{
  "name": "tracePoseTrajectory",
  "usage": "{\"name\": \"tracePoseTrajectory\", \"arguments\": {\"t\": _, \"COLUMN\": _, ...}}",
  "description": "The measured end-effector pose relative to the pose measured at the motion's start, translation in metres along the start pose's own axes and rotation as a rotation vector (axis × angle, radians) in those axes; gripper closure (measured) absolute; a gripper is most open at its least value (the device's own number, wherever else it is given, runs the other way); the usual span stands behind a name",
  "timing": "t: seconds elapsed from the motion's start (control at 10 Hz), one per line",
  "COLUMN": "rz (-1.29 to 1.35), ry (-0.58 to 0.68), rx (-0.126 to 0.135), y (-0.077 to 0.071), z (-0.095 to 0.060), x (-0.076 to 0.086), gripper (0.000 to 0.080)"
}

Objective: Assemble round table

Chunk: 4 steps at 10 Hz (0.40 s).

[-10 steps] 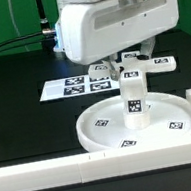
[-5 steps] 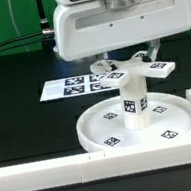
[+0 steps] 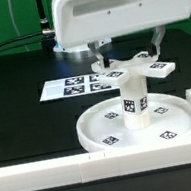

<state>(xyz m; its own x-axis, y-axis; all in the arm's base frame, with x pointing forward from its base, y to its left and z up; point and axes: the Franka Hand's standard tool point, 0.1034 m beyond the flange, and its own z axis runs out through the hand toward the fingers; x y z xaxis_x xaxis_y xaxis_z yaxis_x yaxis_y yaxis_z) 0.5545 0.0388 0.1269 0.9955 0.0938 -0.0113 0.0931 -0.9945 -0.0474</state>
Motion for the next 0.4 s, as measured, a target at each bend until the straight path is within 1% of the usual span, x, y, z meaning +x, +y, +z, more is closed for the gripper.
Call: {"name": "tracePoseTrajectory", "arguments": {"t": 0.4, "rz": 0.000, "ry": 0.002, "rx": 0.000, "y": 0.0001, "z": 0.0025, "x": 0.0002, "gripper": 0.0150}}
